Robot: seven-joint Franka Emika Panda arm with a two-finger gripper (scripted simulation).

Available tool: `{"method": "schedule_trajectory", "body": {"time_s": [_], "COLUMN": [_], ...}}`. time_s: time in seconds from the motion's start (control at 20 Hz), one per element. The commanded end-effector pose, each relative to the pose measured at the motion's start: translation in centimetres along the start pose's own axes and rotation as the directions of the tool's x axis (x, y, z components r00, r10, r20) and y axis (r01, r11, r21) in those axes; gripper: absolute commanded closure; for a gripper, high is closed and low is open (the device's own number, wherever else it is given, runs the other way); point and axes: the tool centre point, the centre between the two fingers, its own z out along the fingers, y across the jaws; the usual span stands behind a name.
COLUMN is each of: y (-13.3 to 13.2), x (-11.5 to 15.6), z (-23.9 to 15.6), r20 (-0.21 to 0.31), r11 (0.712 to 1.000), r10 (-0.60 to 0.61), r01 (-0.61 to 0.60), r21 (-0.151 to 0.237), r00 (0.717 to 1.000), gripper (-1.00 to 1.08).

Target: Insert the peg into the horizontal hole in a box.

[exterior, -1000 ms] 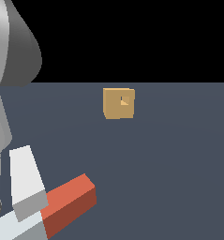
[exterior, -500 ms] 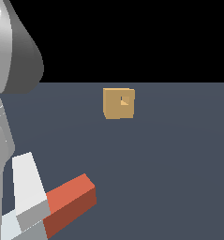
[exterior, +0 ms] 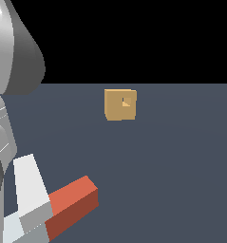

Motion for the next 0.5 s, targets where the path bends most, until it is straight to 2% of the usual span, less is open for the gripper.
{"method": "schedule_trajectory", "body": {"time_s": [0.0,0.2,0.45], "y": [0.1,0.3,0.5], "x": [0.8,2.8,7.0], "z": [-0.1,-0.5,-1.2], "r20": [-0.001,0.0,0.001], "r11": [1.0,0.998,0.989], "r10": [-0.016,-0.059,-0.146], "r01": [0.016,0.059,0.146], "r21": [-0.001,-0.002,-0.002], "r00": [1.0,0.998,0.989], "gripper": [1.08,1.08,1.08]}}
